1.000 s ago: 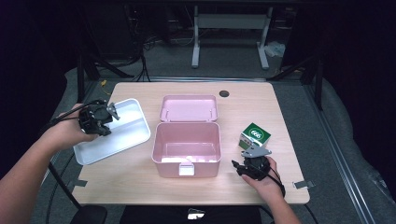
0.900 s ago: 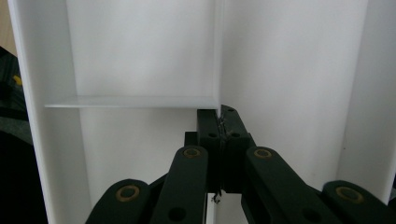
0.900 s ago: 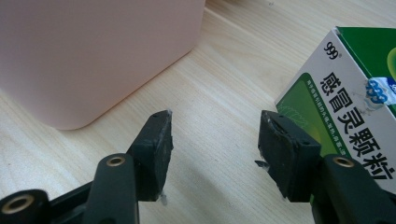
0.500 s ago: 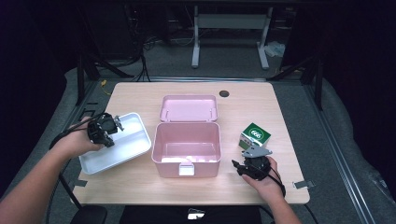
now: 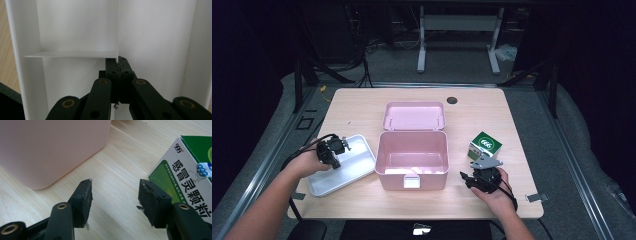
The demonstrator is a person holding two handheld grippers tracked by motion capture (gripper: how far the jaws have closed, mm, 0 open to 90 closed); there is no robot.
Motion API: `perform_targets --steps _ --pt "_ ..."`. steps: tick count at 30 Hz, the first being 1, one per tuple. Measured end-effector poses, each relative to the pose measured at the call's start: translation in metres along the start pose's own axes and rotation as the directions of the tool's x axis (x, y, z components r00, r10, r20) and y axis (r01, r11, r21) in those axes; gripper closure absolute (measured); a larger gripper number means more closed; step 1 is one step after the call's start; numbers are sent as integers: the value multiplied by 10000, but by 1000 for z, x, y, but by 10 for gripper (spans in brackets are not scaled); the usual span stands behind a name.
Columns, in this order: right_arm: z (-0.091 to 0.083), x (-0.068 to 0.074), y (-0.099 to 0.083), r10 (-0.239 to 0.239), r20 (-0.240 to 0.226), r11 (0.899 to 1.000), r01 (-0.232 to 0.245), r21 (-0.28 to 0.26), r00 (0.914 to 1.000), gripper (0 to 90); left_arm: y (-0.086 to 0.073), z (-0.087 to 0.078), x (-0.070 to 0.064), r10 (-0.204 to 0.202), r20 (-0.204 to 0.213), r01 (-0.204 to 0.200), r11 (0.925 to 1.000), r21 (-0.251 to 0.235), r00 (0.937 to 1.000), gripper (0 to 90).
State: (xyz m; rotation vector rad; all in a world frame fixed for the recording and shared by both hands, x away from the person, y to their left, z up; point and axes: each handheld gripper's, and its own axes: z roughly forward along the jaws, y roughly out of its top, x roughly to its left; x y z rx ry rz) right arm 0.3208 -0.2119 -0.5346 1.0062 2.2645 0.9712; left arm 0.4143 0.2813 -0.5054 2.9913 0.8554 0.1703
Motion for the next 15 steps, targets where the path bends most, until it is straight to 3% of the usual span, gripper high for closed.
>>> perform_targets --steps 4,8,10,13,15 --pt "0 0 0 6 -2 10000 -6 -17 10000 440 -2 7 2 -256 20 256 9997 -64 9997 862" --pt "0 0 0 36 -24 10000 -36 -38 10000 432 -5 -2 4 -693 -195 678 9954 -670 9974 709" --pt "-1 0 0 51 -4 10000 -51 -32 10000 428 -8 -9 4 -995 -30 985 9885 -1149 9950 635" --pt "-1 0 1 11 -15 10000 -11 -60 10000 423 -14 -19 3 -1452 -343 1393 9807 -1375 9888 557" --pt "-2 1 1 14 -9 10000 -14 -76 10000 423 -19 -23 -2 -1890 -51 1846 9642 -1903 9820 530"
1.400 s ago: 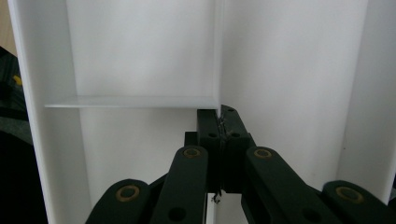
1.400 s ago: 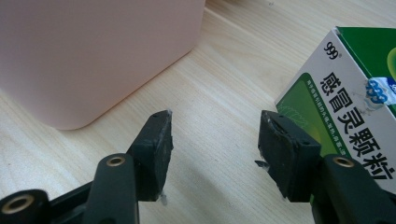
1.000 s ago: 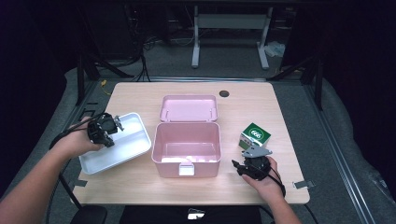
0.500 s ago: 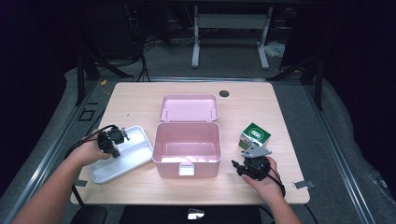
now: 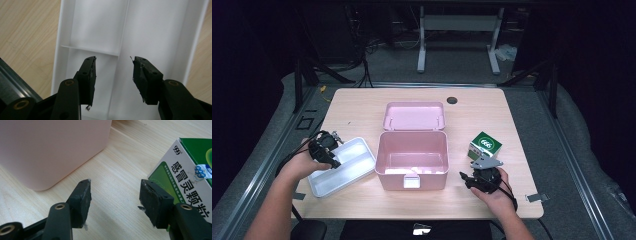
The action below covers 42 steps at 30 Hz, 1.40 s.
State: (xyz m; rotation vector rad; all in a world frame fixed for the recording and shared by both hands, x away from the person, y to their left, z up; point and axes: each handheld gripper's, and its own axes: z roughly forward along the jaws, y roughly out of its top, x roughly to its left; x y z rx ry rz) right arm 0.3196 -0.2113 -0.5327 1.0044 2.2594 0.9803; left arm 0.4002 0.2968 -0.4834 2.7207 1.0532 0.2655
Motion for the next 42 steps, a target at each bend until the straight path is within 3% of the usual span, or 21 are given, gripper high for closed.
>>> perform_targets --steps 6,9,10,12,21,29,35,42 --pt "-5 2 2 71 14 9999 -70 -116 10000 421 -10 3 -12 -439 684 511 9928 -1082 9967 512" --pt "-6 2 2 57 -30 10000 -57 -75 10000 419 -9 5 -18 -252 320 282 9949 -964 9992 511" --pt "-6 2 1 47 162 10000 -47 1 9999 419 -10 6 -20 -233 300 262 9946 -1006 9993 510" --pt "-6 1 0 142 -4 9999 -142 -45 9999 419 -12 9 -22 -119 311 150 9946 -1024 9994 505" --pt "-9 1 2 81 156 9999 -80 -69 9998 420 -28 15 -15 -357 479 389 9970 -666 9982 470" --pt "-16 -1 15 78 74 10000 -79 59 9999 419 -34 4 -11 -479 514 528 9937 -985 9975 461" --pt "-17 -7 24 194 -218 9994 -188 291 9996 408 -37 2 -8 -597 566 658 9913 -1137 9966 460" --pt "-28 -23 40 461 -339 9988 -454 201 9984 392 -36 5 -8 -323 683 398 9930 -1115 9971 451"
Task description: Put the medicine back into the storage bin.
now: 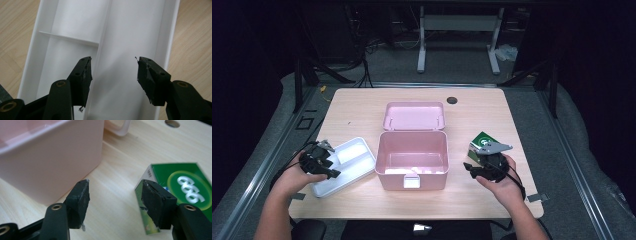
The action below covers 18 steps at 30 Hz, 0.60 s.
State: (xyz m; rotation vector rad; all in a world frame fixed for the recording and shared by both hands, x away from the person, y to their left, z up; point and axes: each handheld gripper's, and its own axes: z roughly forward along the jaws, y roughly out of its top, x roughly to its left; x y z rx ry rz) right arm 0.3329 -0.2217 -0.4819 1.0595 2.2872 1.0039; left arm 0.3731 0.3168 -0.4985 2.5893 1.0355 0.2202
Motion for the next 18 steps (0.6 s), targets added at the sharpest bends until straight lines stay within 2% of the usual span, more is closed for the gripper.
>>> perform_targets --steps 2,5,11,16,18 --pt "-4 -4 8 -11 -25 10000 11 -39 10000 392 -1 1 1 -80 -157 80 10000 34 9998 451" --pt "-6 -8 18 -141 -175 9999 142 41 9997 393 -4 -1 2 -125 -166 126 9999 28 9998 452" --pt "-7 -17 27 -268 -354 9990 280 343 9990 386 -3 -4 1 -167 -242 163 9998 -150 9996 452" --pt "-5 -30 30 -288 -285 9963 310 802 9992 336 -3 -4 1 -120 -265 118 9999 -75 9996 452" --pt "-3 -35 32 -279 -332 9929 316 1143 9991 303 -3 -4 2 -166 -354 165 9999 -27 9992 456"
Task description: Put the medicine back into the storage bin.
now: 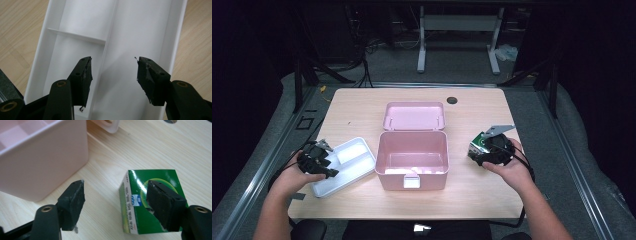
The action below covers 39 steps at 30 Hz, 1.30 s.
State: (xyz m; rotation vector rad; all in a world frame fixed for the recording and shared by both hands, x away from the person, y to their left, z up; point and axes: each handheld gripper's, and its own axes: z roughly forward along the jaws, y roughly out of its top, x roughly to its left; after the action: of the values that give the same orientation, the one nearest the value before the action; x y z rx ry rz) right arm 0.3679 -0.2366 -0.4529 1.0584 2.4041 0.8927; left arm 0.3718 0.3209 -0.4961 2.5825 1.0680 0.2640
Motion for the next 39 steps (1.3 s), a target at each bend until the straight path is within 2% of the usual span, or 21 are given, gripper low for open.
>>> perform_targets --steps 6,9,13,16,20,21,25,27,30,35,39 --pt "8 -14 8 -220 28 9964 217 821 9998 233 0 -1 1 53 -45 -53 10000 -65 10000 456" --pt "12 -21 13 -526 20 9869 517 1525 9986 151 0 0 1 39 -59 -39 10000 -16 10000 455" --pt "21 -33 21 -776 -31 9674 760 2416 9970 95 0 2 1 63 -151 -62 9999 104 9999 454" --pt "29 -43 27 -619 -153 9497 636 3066 9980 65 1 1 0 103 -155 -102 9999 89 9998 454" --pt "41 -53 33 -396 -354 9209 502 3866 9986 52 2 2 -1 145 -174 -143 9998 135 9997 455" --pt "45 -55 35 -401 -452 9100 551 4110 9982 52 2 2 0 158 -149 -156 9997 169 9998 455" --pt "54 -59 39 -373 -619 8857 617 4601 9974 60 1 4 0 157 -152 -153 9996 246 9998 453" --pt "58 -60 42 -410 -551 8741 626 4816 9976 71 1 3 0 139 -151 -136 9996 247 9998 453" --pt "61 -63 45 -393 -585 8629 634 5015 9975 86 0 2 0 173 -131 -170 9997 198 9998 453" --pt "66 -70 45 -80 -596 8482 383 5282 9982 92 1 0 -1 224 11 -224 9997 6 9997 453" --pt "69 -74 44 239 -851 8382 264 5447 9961 106 1 -2 -1 214 -36 -214 9998 -21 9998 453"
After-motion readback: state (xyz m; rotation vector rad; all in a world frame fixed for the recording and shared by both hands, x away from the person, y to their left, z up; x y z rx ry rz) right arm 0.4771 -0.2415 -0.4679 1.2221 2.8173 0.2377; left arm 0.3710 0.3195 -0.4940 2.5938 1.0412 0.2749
